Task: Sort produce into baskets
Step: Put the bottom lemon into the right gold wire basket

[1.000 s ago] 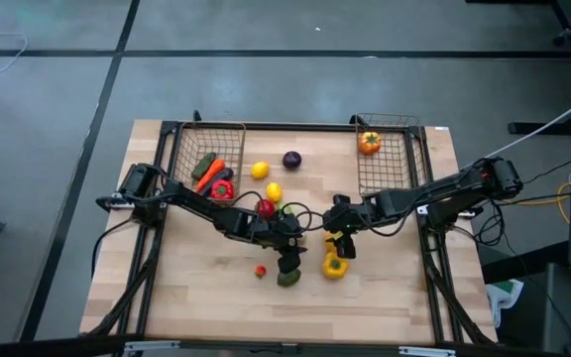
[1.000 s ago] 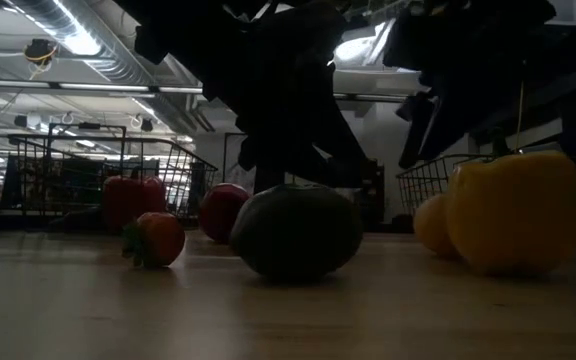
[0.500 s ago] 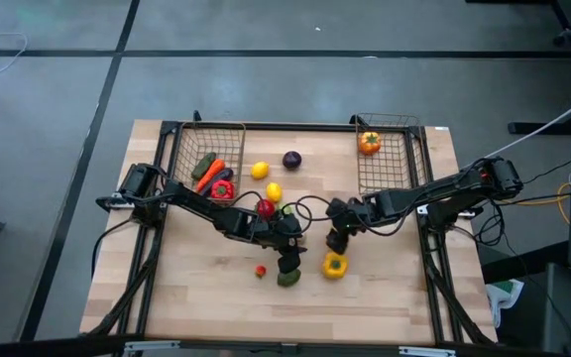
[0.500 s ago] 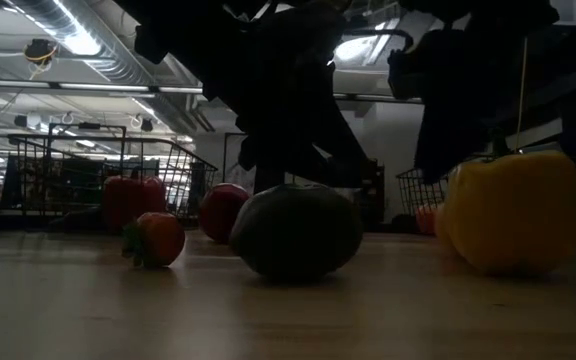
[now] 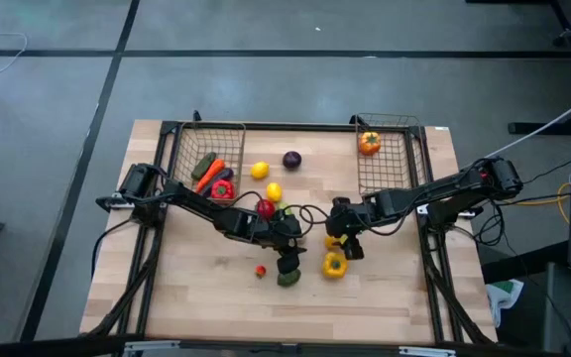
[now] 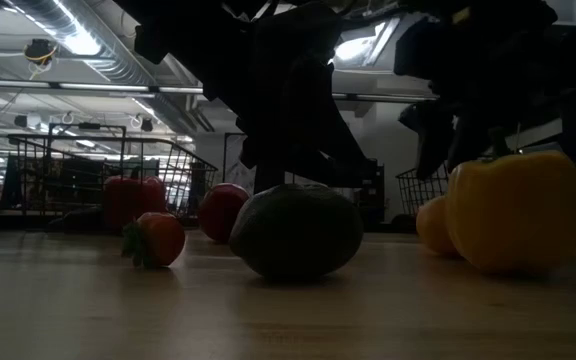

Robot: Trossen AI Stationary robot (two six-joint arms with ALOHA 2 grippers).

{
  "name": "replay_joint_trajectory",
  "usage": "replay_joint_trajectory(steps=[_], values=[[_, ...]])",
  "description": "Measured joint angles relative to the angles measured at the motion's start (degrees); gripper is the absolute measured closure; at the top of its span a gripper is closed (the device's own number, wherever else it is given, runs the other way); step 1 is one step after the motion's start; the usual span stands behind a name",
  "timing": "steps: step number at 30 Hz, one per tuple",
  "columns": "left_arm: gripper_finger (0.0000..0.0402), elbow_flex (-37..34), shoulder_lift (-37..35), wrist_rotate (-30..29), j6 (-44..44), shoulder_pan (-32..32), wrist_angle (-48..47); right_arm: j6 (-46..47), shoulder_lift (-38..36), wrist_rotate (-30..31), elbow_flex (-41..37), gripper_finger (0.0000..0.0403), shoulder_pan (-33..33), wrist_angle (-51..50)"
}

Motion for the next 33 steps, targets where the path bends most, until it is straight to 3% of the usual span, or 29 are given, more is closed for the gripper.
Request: replay_joint_trajectory(steps=[14, 24, 33], values=[[0.0183, 0.0, 0.0, 0.0, -0.2, 0.0, 0.0, -21.2, 0.0, 2.9, 0.1, 0.0166, 0.0, -2.8], [0.0183, 0.0, 0.0, 0.0, -0.2, 0.0, 0.0, -23.7, 0.3, 3.0, 0.1, 0.0166, 0.0, -2.5], [0.0183, 0.0, 0.0, 0.0, -1.5, 0.0, -0.2, -23.7, 5.9, 3.1, 0.2, 0.0166, 0.0, -0.5]])
